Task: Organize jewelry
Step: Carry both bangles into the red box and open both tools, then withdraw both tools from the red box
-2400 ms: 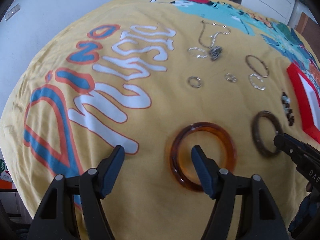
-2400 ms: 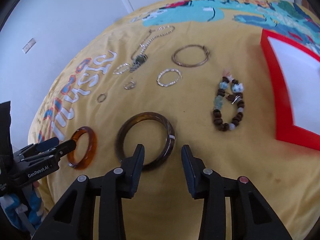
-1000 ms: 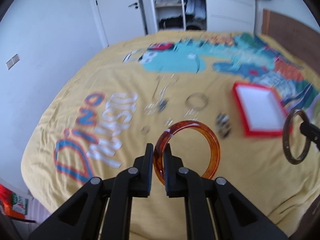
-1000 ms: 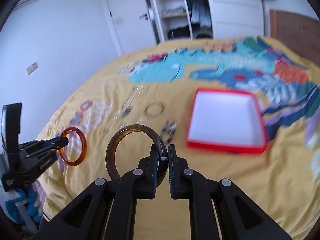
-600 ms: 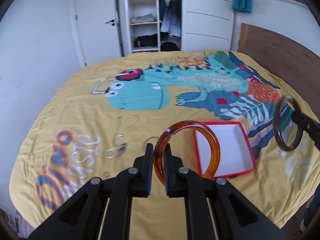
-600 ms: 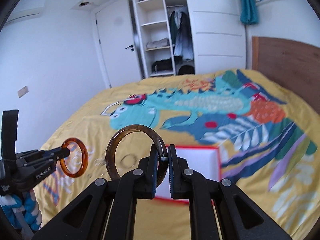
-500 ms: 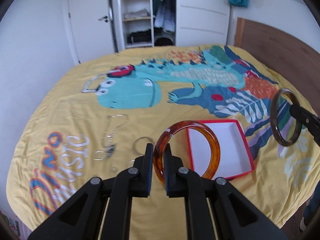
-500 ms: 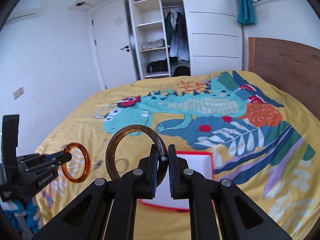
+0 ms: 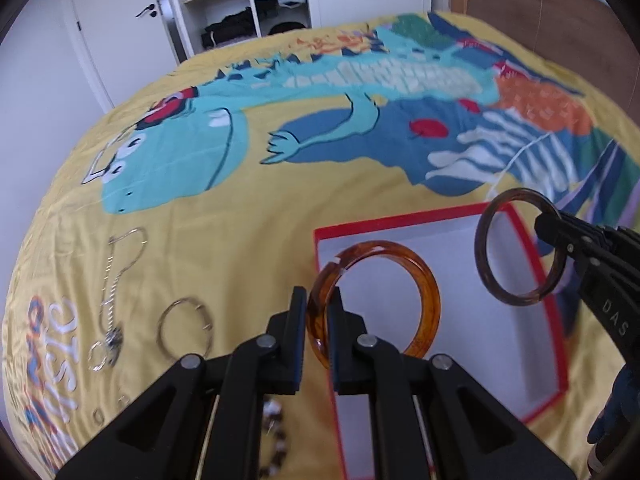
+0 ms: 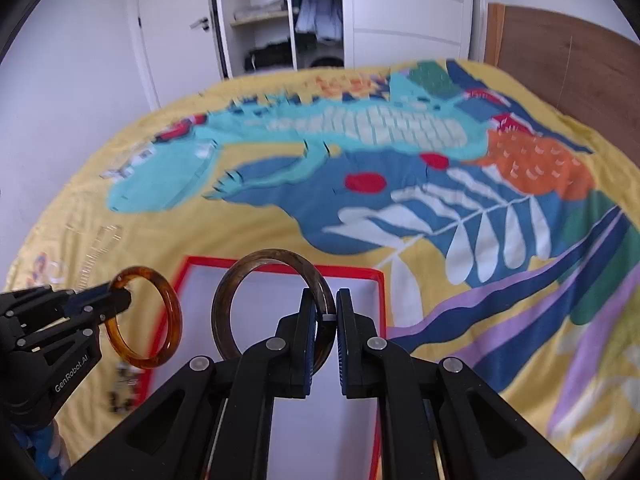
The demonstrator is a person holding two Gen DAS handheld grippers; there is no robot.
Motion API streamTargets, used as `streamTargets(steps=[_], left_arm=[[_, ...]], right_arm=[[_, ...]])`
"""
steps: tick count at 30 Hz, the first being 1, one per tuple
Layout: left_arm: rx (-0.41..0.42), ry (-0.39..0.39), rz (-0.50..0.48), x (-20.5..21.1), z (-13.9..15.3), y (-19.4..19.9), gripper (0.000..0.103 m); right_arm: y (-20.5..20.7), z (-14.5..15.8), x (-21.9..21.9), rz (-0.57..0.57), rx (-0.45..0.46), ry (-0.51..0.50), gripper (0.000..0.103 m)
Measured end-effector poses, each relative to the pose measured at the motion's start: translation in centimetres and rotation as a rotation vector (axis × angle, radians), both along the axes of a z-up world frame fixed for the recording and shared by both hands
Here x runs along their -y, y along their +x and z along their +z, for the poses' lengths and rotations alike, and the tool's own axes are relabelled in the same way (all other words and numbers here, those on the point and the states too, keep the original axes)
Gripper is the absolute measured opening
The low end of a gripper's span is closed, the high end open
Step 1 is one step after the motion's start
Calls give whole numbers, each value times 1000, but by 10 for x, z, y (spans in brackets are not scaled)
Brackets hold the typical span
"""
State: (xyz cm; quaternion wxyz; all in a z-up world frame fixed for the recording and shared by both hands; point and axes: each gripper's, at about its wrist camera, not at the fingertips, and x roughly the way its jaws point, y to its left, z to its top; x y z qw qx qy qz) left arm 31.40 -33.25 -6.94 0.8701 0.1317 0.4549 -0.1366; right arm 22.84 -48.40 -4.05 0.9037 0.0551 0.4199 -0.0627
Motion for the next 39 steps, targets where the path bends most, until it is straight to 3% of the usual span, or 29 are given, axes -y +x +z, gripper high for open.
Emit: streamTargets(steps=[11, 16, 23, 26, 27, 28, 34, 39], left_arm=[[-42, 70, -10, 20, -50, 18, 9], [-92, 54, -17, 22, -61, 21, 12], [-93, 46, -20, 22, -62, 22, 12], [-118, -3, -18, 17, -57, 26, 12], [-113, -16, -24, 15, -54, 25, 12], [-103, -19, -24, 15, -50, 22, 12], [-22, -104, -19, -2, 1, -7, 17], [18, -99, -35, -31, 55, -39, 17]], right_arm=[[30, -56, 6, 51, -116, -55, 10], [36, -69, 2, 74, -167, -98, 9], [34, -68, -2, 101, -179, -147, 13], [27, -54, -1, 102, -145, -135, 18], [22, -44, -1, 93, -125, -149, 28], [17, -37, 0, 92, -103, -140, 31], [-31, 24, 6, 35, -3, -134, 33], [-76, 79, -6, 26, 74, -117, 34]])
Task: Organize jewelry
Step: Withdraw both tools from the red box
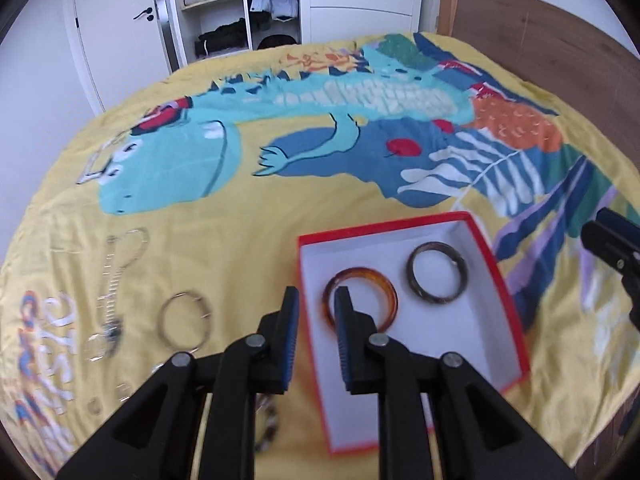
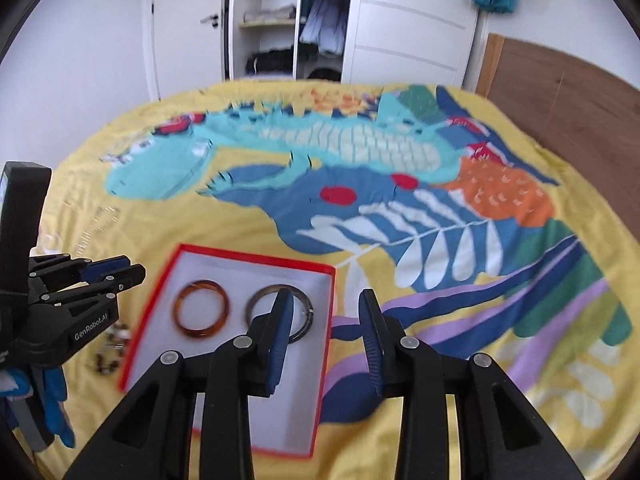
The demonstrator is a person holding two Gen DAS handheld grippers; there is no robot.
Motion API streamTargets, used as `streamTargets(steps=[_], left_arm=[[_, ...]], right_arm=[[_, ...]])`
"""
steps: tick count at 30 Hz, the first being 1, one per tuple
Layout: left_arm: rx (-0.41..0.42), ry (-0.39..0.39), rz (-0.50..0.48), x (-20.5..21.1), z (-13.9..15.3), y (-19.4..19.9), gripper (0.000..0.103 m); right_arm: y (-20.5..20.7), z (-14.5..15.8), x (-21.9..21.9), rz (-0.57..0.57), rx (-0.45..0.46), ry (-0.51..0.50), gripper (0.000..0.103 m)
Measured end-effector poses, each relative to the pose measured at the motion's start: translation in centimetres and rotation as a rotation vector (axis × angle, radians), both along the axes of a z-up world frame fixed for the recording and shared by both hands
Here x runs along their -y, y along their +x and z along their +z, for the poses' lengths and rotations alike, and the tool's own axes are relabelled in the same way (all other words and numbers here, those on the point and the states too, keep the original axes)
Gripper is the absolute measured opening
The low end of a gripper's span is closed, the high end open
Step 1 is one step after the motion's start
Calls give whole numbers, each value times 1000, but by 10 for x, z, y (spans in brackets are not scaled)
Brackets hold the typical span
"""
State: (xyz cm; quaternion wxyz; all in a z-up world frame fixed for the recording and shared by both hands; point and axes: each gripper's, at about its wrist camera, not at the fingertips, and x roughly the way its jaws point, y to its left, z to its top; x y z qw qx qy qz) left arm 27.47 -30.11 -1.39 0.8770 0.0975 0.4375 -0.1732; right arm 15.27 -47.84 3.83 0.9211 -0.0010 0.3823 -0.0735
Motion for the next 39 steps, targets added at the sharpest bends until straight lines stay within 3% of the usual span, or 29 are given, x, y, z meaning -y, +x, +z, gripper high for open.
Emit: streamTargets(steps=[6, 8, 10, 22, 28, 33, 35, 39], left_arm=[[106, 45, 52, -67, 69, -40, 21], [135, 55, 79, -91, 86, -51, 31], [169, 69, 119, -122, 105, -66, 35], [309, 62, 302, -254, 174, -154, 35], [362, -13, 358, -301, 198, -190, 35], [355, -34, 366, -322, 201, -202, 36], [358, -29, 375, -327, 198, -205, 50], [349, -18, 388, -336, 184, -207, 53]], right_arm=[[-53, 61, -35, 26, 107, 33, 42], [-69, 77, -47, 35, 135, 52, 43], [-84, 90, -58, 45, 161, 56, 43], [-170, 160, -120, 99, 307, 96, 44], [-202, 189, -142, 115, 370, 83, 49], [-216, 200, -159, 127, 408, 86, 56], [-217, 200, -165, 130, 413, 88, 59], [-209, 190, -175, 141, 396, 103, 61]])
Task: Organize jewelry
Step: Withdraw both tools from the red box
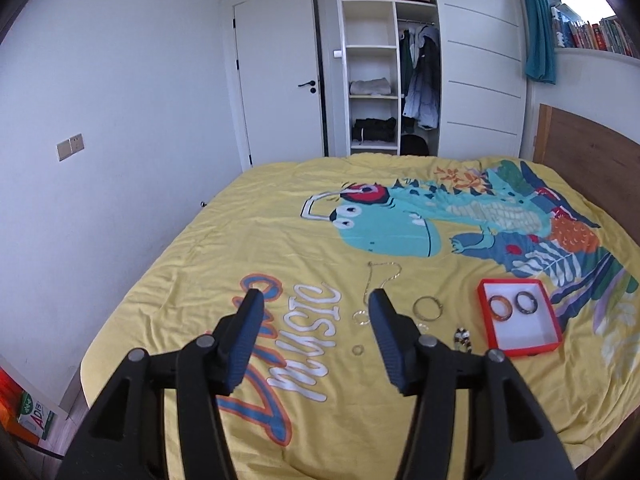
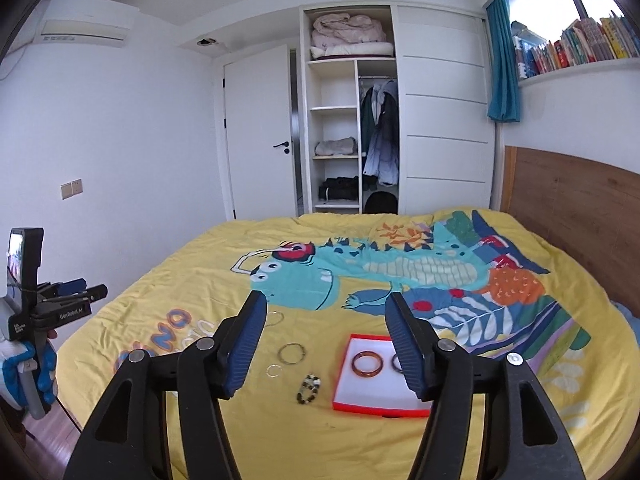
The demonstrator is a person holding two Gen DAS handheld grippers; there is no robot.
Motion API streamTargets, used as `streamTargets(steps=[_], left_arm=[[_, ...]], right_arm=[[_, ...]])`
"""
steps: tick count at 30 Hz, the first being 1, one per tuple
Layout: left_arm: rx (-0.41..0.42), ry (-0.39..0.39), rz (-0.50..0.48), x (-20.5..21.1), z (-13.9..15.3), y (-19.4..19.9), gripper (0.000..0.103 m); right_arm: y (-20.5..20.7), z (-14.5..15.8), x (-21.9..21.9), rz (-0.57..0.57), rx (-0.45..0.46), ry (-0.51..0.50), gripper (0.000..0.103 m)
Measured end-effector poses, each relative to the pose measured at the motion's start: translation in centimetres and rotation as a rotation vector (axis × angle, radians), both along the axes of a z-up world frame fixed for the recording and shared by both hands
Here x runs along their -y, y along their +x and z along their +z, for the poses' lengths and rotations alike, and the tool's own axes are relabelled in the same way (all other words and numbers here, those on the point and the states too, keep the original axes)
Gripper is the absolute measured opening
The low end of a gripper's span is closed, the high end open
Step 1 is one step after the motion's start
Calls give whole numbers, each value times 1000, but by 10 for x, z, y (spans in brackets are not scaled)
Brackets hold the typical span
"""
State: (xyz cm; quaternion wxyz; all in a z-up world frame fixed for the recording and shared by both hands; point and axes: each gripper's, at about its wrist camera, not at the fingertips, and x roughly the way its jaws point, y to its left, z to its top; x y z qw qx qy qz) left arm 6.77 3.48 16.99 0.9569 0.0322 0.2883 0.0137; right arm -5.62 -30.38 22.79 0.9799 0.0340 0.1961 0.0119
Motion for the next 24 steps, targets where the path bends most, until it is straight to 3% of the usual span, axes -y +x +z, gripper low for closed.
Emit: streamTargets(steps=[13, 24], left_arm=[[-146, -33, 32, -19, -88, 42, 52], [-276, -75, -45, 5, -172, 75, 52]], right_arm=[[58, -81, -18, 24, -153, 51, 61], [118, -178, -39, 77, -340, 101, 61]])
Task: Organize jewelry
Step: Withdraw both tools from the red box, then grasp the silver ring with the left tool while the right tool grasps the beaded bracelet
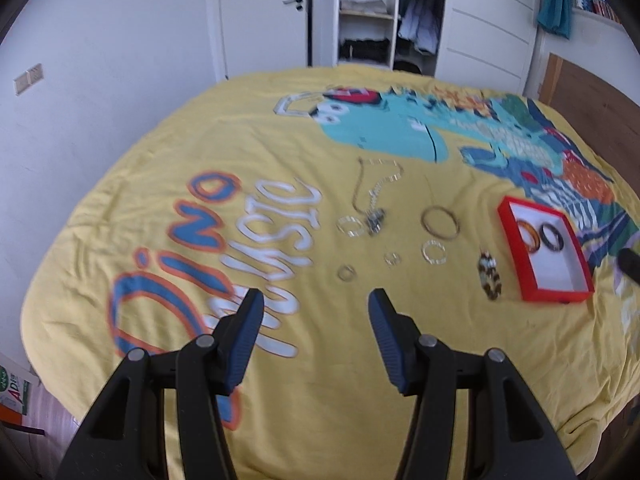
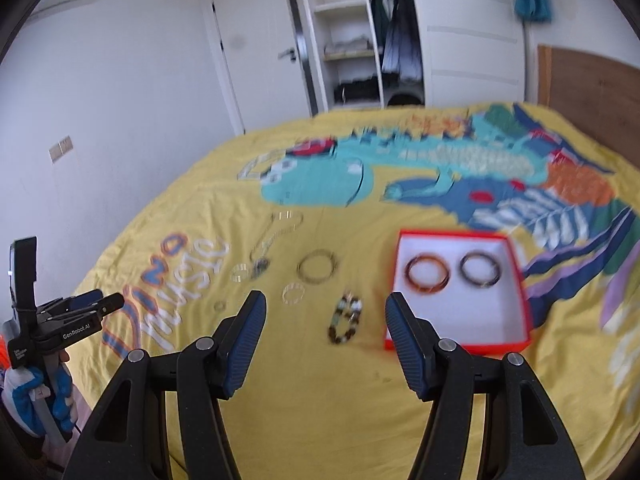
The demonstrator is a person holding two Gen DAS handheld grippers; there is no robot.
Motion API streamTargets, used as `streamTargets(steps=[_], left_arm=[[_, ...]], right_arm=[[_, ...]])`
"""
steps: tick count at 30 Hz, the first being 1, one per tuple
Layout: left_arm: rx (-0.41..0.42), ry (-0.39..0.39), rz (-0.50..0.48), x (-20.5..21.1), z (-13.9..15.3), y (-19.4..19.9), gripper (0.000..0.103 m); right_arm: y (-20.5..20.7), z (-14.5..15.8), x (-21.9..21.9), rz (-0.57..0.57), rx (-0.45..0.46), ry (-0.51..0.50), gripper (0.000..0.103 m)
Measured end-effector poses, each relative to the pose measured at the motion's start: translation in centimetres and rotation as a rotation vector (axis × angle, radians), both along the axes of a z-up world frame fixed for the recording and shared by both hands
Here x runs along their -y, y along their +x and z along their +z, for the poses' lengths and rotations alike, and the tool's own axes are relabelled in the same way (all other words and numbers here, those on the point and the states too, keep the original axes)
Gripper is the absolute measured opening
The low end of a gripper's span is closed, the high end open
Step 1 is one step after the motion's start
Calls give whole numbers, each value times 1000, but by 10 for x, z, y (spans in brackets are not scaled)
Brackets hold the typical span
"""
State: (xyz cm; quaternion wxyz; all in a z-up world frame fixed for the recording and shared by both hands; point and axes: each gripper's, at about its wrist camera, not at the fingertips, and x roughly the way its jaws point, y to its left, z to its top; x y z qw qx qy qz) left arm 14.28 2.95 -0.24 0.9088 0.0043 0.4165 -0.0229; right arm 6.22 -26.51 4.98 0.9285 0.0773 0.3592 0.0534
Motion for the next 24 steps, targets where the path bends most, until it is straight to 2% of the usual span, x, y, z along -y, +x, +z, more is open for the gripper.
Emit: streamTargets(steps=[4, 14, 24], left_arm=[[-48, -23, -30, 12, -29, 18, 53], [-103, -62, -115, 47, -70, 71, 52], [-163, -49, -156, 76, -115, 123, 53]], right_arm=[[23, -39, -8, 18, -78, 12, 61], [69, -116, -12, 10, -222, 34, 63], [100, -152, -20, -33, -262, 8, 63]])
